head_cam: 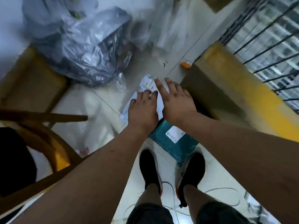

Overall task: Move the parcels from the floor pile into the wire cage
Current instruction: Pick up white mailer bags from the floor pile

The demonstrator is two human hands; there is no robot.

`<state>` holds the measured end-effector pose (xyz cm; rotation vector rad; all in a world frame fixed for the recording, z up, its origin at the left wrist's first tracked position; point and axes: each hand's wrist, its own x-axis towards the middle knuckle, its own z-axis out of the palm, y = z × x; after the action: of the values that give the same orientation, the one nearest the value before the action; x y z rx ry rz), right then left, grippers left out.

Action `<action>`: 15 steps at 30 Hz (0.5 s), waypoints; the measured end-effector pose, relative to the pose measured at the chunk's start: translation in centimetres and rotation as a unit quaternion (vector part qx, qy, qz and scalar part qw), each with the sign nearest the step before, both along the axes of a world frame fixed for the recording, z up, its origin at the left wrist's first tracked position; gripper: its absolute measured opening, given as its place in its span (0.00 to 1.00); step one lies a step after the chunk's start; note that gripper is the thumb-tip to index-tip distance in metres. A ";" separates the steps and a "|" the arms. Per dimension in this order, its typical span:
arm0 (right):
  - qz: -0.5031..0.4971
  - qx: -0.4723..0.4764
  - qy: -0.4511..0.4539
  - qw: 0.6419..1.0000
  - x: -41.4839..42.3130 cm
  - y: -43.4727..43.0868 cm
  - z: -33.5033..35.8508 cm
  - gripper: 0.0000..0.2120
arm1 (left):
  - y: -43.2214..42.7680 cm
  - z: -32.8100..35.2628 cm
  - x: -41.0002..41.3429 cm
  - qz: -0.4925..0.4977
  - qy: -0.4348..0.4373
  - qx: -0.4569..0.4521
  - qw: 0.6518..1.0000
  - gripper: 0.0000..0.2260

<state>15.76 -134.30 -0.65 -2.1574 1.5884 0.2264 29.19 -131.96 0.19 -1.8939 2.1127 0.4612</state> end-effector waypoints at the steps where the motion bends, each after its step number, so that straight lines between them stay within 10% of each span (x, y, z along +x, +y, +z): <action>1: -0.015 -0.006 -0.009 1.000 -0.2 -0.3 2.3 0.54 | -0.8 2.3 -0.6 -0.013 0.001 -0.013 1.000 0.26; 15: -0.241 -0.079 -0.021 0.967 -9.6 -1.1 34.8 0.43 | -5.9 33.4 -10.7 -0.202 0.085 -0.126 0.968 0.20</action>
<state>6.13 -135.38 34.13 -1.7923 2.1014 -0.1033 18.45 -137.88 33.61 -1.5163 2.6972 0.2822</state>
